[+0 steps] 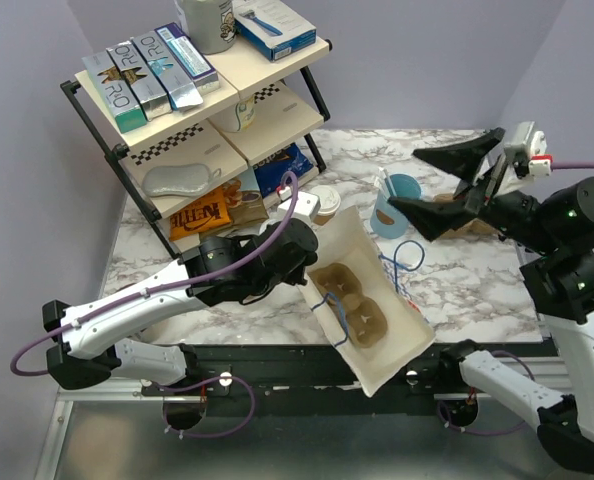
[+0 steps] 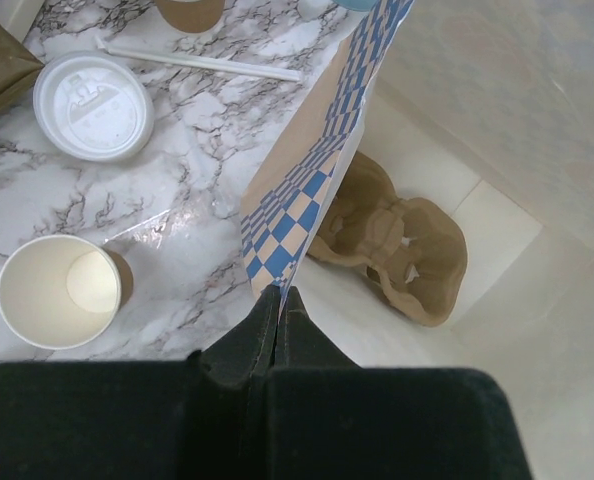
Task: Pack the takeout coffee
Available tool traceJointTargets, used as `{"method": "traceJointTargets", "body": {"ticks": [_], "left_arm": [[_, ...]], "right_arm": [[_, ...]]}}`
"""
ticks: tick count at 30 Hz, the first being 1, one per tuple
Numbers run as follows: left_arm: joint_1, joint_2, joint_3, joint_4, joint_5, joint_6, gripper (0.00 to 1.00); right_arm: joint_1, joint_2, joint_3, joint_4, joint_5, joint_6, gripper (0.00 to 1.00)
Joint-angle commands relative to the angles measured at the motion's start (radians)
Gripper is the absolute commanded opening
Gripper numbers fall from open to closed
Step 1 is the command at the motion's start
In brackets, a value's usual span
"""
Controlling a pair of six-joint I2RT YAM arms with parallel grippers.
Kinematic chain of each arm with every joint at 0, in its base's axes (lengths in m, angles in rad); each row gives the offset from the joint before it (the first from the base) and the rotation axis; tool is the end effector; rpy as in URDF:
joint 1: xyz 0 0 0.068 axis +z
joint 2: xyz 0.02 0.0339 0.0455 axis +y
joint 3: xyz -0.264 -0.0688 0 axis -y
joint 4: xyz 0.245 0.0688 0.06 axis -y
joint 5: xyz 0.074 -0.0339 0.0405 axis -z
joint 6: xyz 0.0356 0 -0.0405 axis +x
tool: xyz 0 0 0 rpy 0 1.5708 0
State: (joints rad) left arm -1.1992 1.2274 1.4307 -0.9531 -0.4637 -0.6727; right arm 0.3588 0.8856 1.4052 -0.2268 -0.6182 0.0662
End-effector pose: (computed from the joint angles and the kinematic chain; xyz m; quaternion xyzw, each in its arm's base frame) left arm 0.1007 -0.2145 0.3982 0.1437 0.8855 -0.1878 0.4000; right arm 0.1186 0.0665 0.5214 -0.3244 0.5265 0.3386 0.7092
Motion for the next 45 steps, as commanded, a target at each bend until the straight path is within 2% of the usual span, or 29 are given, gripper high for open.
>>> {"method": "traceJointTargets", "body": {"ticks": [1, 2, 6, 8, 10, 11, 14, 16, 19, 20, 22, 24, 26, 30, 32, 33, 38, 40, 41, 45], "left_arm": [[-0.002, -0.022, 0.002, -0.029, -0.044, -0.093, 0.0], [-0.002, -0.025, -0.001, -0.032, -0.056, -0.108, 0.0], [0.0, -0.028, -0.013, 0.002, -0.052, -0.123, 0.0], [-0.002, -0.028, -0.026, 0.017, -0.046, -0.128, 0.0], [0.0, -0.02, -0.029, 0.03, -0.041, -0.123, 0.0], [0.0, -0.019, -0.03, 0.033, -0.033, -0.125, 0.0], [-0.002, -0.016, -0.035, 0.048, -0.039, -0.128, 0.0], [0.0, -0.016, -0.035, 0.054, -0.043, -0.133, 0.0], [-0.002, -0.014, -0.026, 0.037, -0.064, -0.163, 0.0], [-0.002, -0.014, -0.023, 0.028, -0.076, -0.177, 0.0], [-0.002, -0.012, -0.015, 0.008, -0.107, -0.205, 0.0], [0.013, -0.009, -0.001, -0.007, -0.125, -0.243, 0.0], [0.039, -0.014, 0.007, -0.003, -0.142, -0.261, 0.0], [0.069, -0.045, -0.018, 0.132, -0.13, -0.197, 0.0], [0.082, -0.051, -0.019, 0.195, -0.13, -0.165, 0.0], [0.096, -0.045, -0.004, 0.2, -0.131, -0.166, 0.0], [0.109, 0.023, 0.065, 0.139, -0.139, -0.174, 0.0], [0.11, 0.033, 0.074, 0.116, -0.136, -0.177, 0.0], [0.11, 0.034, 0.073, 0.109, -0.135, -0.185, 0.0], [0.112, 0.02, 0.042, 0.122, -0.135, -0.192, 0.0]], "right_arm": [[0.188, 0.085, 0.064, -0.394, -0.1, 0.014, 1.0], [0.277, 0.087, 0.078, -0.466, -0.006, 0.006, 1.0], [0.33, 0.092, 0.029, -0.534, 0.035, 0.082, 0.96], [0.371, 0.107, 0.015, -0.577, 0.099, 0.087, 0.89], [0.425, 0.148, 0.035, -0.624, 0.182, 0.064, 0.79], [0.489, 0.162, 0.044, -0.664, 0.295, 0.06, 0.78], [0.607, 0.211, 0.081, -0.697, 0.44, 0.003, 0.75], [0.653, 0.228, 0.1, -0.691, 0.489, -0.049, 0.75], [0.684, 0.278, 0.135, -0.718, 0.572, -0.054, 0.68], [0.698, 0.288, 0.171, -0.761, 0.668, -0.057, 0.68], [0.71, 0.293, 0.199, -0.776, 0.75, -0.055, 0.68], [0.713, 0.256, 0.209, -0.721, 0.775, -0.055, 0.69], [0.712, 0.211, 0.209, -0.642, 0.796, -0.048, 0.75], [0.71, 0.155, 0.192, -0.54, 0.909, -0.052, 0.8], [0.712, 0.144, 0.196, -0.504, 0.862, -0.086, 0.8], [0.712, 0.144, 0.202, -0.497, 0.777, -0.092, 0.8], [0.713, 0.196, 0.242, -0.519, 0.563, -0.109, 0.73], [0.71, 0.222, 0.239, -0.537, 0.564, -0.111, 0.72], [0.713, 0.23, 0.238, -0.56, 0.574, -0.109, 0.67], [0.713, 0.257, 0.212, -0.603, 0.675, -0.101, 0.66]]}}
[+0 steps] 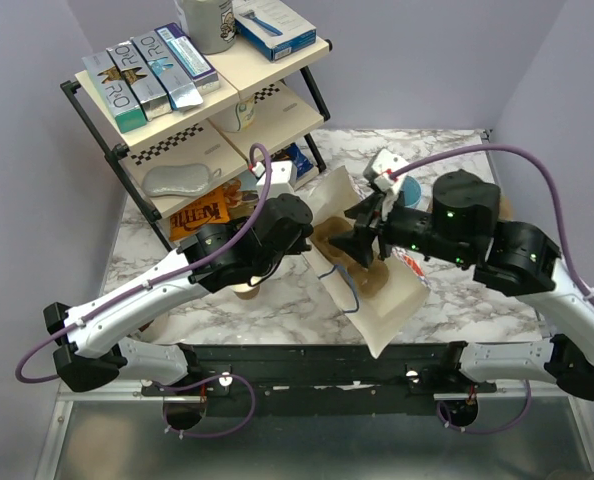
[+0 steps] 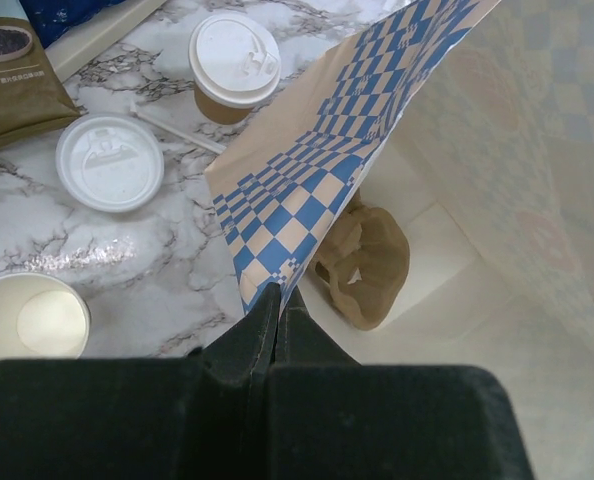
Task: Pack the takeout coffee
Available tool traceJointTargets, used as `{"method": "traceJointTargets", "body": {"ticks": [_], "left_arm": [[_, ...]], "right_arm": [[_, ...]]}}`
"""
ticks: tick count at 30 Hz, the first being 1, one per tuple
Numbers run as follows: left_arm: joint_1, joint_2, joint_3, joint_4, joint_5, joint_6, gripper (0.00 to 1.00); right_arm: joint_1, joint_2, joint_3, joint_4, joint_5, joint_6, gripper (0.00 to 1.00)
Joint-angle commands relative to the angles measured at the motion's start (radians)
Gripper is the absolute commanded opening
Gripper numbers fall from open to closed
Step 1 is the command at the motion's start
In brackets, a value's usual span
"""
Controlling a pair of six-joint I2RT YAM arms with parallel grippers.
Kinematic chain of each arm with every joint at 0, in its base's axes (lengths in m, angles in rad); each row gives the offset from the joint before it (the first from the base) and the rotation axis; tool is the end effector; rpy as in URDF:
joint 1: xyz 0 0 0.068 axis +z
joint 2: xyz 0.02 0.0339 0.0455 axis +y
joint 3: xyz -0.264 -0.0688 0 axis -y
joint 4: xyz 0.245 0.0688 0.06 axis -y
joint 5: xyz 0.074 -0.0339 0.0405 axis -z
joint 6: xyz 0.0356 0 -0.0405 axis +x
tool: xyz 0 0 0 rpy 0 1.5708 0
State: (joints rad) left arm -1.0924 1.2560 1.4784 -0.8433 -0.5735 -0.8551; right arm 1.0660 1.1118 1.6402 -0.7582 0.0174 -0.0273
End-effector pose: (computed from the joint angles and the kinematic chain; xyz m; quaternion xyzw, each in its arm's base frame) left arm 0.1315 -0.2117 0.4166 -0.0275 0.8623 -0.2213 0.4546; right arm 0.0930 0.1670 0.5005 -0.4027 0.6721 0.3025 0.5428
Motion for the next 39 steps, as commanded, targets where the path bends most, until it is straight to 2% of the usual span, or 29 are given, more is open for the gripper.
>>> {"method": "traceJointTargets", "body": {"ticks": [1, 9, 20, 22, 23, 26, 28, 31, 32, 36, 39], "left_arm": [[0.005, -0.012, -0.009, 0.015, -0.02, -0.013, 0.0], [0.006, -0.026, -0.041, 0.019, 0.0, 0.005, 0.0], [0.006, -0.052, -0.084, 0.049, 0.053, 0.037, 0.0], [0.005, -0.04, -0.066, 0.032, 0.052, 0.033, 0.0], [0.005, -0.033, -0.058, 0.023, 0.049, 0.031, 0.0], [0.011, 0.005, 0.005, -0.055, 0.067, 0.001, 0.0], [0.043, 0.045, 0.087, -0.156, 0.113, -0.03, 0.0], [0.103, 0.075, 0.163, -0.241, 0.276, -0.029, 0.0], [0.124, 0.083, 0.177, -0.261, 0.355, -0.013, 0.0], [0.226, 0.151, 0.281, -0.37, 0.525, 0.059, 0.0], [0.256, 0.207, 0.359, -0.41, 0.574, 0.132, 0.0]], "right_arm": [[0.006, 0.039, -0.032, -0.079, 0.058, -0.005, 0.66], [0.005, 0.115, -0.098, -0.173, 0.372, 0.067, 0.66], [0.005, 0.05, -0.306, -0.072, 0.351, 0.07, 0.67], [0.005, 0.02, -0.296, -0.052, 0.365, 0.069, 0.72], [0.003, 0.001, -0.293, -0.008, 0.355, 0.058, 0.79], [0.005, -0.096, -0.292, 0.084, 0.27, 0.011, 0.86], [0.005, -0.141, -0.27, 0.112, 0.199, -0.003, 0.88], [0.005, -0.171, -0.232, 0.126, 0.164, 0.009, 0.91], [0.003, -0.178, -0.226, 0.138, 0.173, 0.018, 0.93], [0.005, -0.201, -0.198, 0.152, 0.181, 0.089, 0.93], [0.005, -0.233, -0.212, 0.184, 0.184, 0.113, 0.95]]}}
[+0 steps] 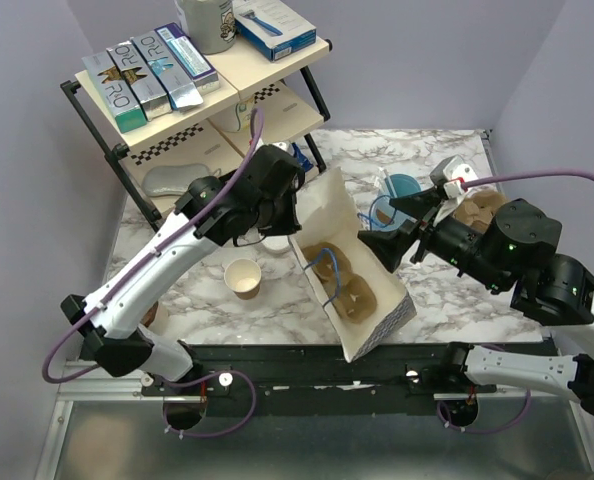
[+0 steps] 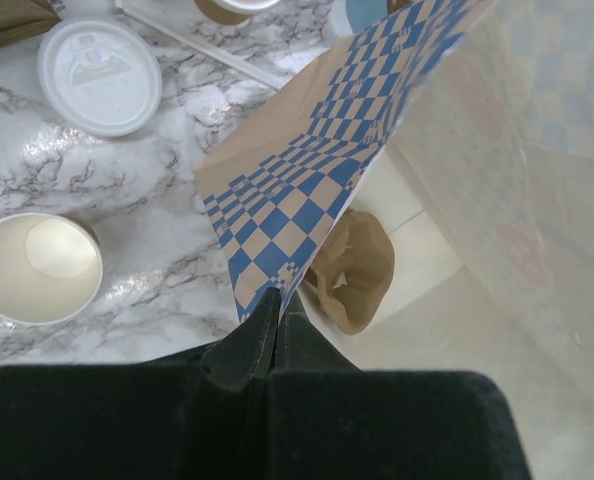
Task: Pack the takeout coffee
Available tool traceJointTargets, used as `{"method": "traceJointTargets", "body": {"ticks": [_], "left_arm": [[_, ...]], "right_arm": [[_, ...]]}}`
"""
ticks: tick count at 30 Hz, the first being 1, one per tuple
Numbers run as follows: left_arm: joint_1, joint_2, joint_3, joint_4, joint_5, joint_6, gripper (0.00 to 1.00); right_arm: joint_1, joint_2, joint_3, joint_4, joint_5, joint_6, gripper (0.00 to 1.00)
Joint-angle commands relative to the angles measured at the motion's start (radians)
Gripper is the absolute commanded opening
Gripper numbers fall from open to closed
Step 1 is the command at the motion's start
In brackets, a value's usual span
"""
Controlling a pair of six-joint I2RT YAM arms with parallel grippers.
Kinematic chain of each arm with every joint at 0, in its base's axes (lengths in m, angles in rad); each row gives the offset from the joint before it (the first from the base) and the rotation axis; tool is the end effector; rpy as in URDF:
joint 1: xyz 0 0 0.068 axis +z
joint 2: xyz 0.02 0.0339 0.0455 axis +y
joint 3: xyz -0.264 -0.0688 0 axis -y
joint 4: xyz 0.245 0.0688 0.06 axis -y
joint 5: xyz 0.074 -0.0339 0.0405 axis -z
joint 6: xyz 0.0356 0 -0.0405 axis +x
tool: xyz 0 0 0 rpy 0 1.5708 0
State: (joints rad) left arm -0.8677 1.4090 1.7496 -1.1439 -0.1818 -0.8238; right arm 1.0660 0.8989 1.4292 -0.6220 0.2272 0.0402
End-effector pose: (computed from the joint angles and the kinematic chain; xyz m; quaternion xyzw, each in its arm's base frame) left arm 0.1756 -0.1973 0.4340 -0.0137 0.9240 -0.2232 0.3103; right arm 0.0771 0.1229 0.4858 -0.2936 0.6771 0.2805 0.6138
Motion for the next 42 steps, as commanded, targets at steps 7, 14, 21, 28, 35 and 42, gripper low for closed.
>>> {"method": "traceJointTargets", "body": {"ticks": [7, 14, 21, 28, 35, 42], "left_arm": [[0.033, 0.309, 0.313, -0.289, 0.125, 0.198, 0.51], [0.033, 0.346, 0.491, -0.359, -0.014, 0.175, 0.99], [0.033, 0.199, 0.374, -0.269, -0.026, 0.08, 0.99], [-0.059, -0.023, 0.108, -0.07, -0.04, -0.109, 0.99], [-0.28, 0.017, 0.065, -0.008, -0.169, -0.262, 0.99], [-0.327, 0.146, 0.152, -0.077, -0.286, -0.354, 0.99]], "right_arm": [[0.003, -0.049, -0.047, 0.047, 0.145, 0.067, 0.99], [0.002, -0.058, -0.067, 0.045, 0.198, 0.053, 1.0], [0.002, -0.077, -0.122, 0.1, 0.279, 0.036, 1.0], [-0.026, -0.061, -0.182, 0.136, 0.64, 0.049, 1.0], [-0.195, -0.048, -0.231, 0.163, 0.817, 0.061, 1.0], [-0.195, -0.132, -0.291, 0.248, 0.96, 0.033, 1.0]]}}
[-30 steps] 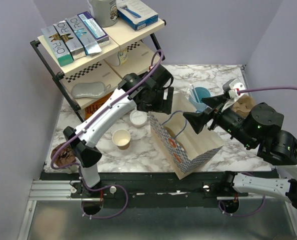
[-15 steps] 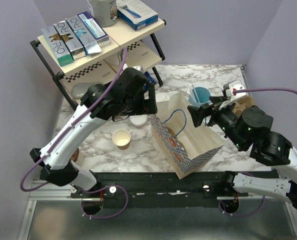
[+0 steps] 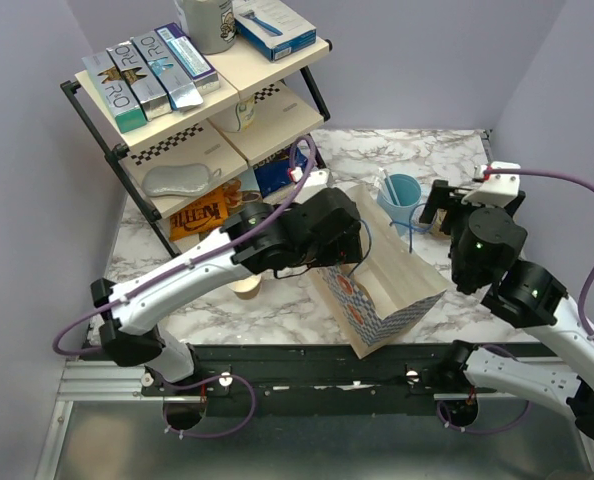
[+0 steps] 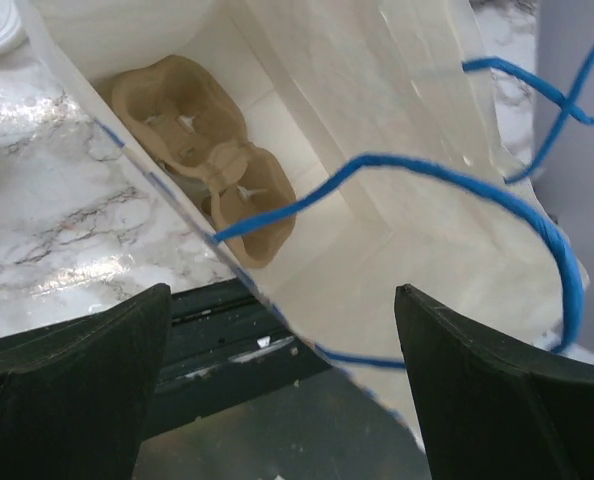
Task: Pack the takeout coffee
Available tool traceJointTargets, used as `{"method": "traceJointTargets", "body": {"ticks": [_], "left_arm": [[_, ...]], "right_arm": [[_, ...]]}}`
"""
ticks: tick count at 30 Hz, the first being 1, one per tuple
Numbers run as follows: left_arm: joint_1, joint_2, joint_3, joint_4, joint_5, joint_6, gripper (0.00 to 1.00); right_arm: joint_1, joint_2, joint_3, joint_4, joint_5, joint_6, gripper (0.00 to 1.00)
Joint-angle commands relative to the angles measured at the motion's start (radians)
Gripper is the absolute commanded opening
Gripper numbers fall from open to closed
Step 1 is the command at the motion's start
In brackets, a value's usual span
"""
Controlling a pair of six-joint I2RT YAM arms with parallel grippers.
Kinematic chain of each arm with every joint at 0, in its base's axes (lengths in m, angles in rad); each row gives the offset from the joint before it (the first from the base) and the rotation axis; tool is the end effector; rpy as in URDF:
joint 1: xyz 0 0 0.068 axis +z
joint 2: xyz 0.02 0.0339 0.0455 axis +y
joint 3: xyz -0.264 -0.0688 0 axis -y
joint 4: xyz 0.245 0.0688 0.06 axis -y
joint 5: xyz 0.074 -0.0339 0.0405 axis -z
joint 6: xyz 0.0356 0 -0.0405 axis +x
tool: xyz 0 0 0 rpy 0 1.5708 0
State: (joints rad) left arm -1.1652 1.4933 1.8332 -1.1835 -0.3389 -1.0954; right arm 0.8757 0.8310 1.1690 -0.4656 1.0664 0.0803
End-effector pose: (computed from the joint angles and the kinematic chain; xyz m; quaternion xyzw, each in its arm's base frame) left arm 0.1222 -0.2545 0.4346 -0.0278 0.9228 -0.2499 0.2920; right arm 0.1160 0.0904 0.4347 0.0592 0.7261 -0.0771 0.6807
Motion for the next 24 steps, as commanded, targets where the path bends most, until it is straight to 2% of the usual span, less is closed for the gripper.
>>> {"method": "traceJointTargets", "body": {"ticks": [1, 3, 9, 13, 15, 19, 22, 23, 24], "left_arm": [[-0.036, 0.091, 0.098, -0.048, -0.149, -0.089, 0.99], [-0.051, 0.131, 0.138, -0.08, -0.166, -0.104, 0.99], [-0.085, 0.284, 0.317, -0.31, -0.199, -0.152, 0.99], [-0.091, 0.213, 0.162, -0.331, -0.195, -0.19, 0.99], [-0.09, 0.156, 0.121, -0.329, -0.224, -0.233, 0.99], [-0.079, 0.145, 0.084, -0.329, -0.235, -0.226, 0.94], [-0.071, 0.177, 0.096, -0.33, -0.226, -0.187, 0.61], [-0.071, 0.189, 0.101, -0.331, -0.229, -0.175, 0.42], [-0.068, 0.191, 0.103, -0.331, -0.233, -0.166, 0.33]], "right_arm": [[-0.004, -0.076, -0.038, 0.102, 0.104, -0.008, 1.0], [-0.003, -0.092, -0.052, 0.128, 0.098, -0.02, 1.0], [-0.004, -0.075, -0.06, 0.147, 0.129, -0.053, 1.0], [-0.004, -0.061, -0.063, 0.148, 0.109, -0.057, 1.0], [-0.004, -0.059, -0.063, 0.153, 0.106, -0.06, 1.0], [-0.007, -0.052, -0.068, 0.163, 0.101, -0.07, 1.0], [-0.006, -0.05, -0.071, 0.168, 0.102, -0.07, 1.0], [-0.006, -0.05, -0.071, 0.173, 0.102, -0.104, 1.0], [-0.004, -0.053, -0.069, 0.176, 0.102, -0.112, 1.0]]}}
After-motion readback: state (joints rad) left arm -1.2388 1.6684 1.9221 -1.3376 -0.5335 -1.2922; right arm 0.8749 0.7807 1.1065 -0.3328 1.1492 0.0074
